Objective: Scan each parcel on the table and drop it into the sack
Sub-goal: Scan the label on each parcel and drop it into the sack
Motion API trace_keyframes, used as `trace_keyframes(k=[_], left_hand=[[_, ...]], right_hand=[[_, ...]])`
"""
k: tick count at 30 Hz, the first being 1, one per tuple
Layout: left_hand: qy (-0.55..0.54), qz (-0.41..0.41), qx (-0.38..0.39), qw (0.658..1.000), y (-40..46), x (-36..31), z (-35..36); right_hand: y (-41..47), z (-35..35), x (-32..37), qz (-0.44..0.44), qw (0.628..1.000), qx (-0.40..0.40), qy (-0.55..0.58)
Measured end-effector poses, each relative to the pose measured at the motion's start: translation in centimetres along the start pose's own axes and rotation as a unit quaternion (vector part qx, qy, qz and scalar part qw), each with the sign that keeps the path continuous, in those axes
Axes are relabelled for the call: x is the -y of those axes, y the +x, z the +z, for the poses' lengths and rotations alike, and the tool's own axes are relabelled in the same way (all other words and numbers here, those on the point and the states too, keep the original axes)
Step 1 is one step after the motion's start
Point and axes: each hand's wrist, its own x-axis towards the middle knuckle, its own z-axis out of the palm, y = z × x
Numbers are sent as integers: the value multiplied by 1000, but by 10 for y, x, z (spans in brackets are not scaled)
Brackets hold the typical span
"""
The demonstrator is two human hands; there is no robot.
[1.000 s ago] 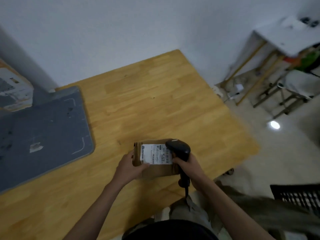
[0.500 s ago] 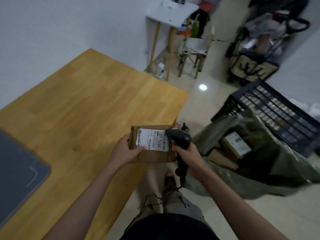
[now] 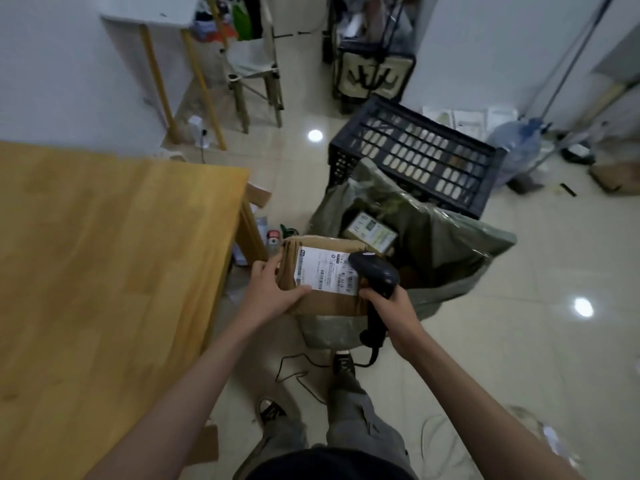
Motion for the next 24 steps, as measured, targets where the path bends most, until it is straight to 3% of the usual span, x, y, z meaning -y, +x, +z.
trace_keyframes(k=[6,13,24], left_hand=[[-8,31,49,998,60,-61,67],[-20,4,114,993,121,-84,139],[26,-3,240,970,147,-101,232]], right_hand=[[73,-71,0,15,999,-48,-7],[161,-134,-17,66,996,-50,-13],[163,-196,-70,185,974,-118,-51]])
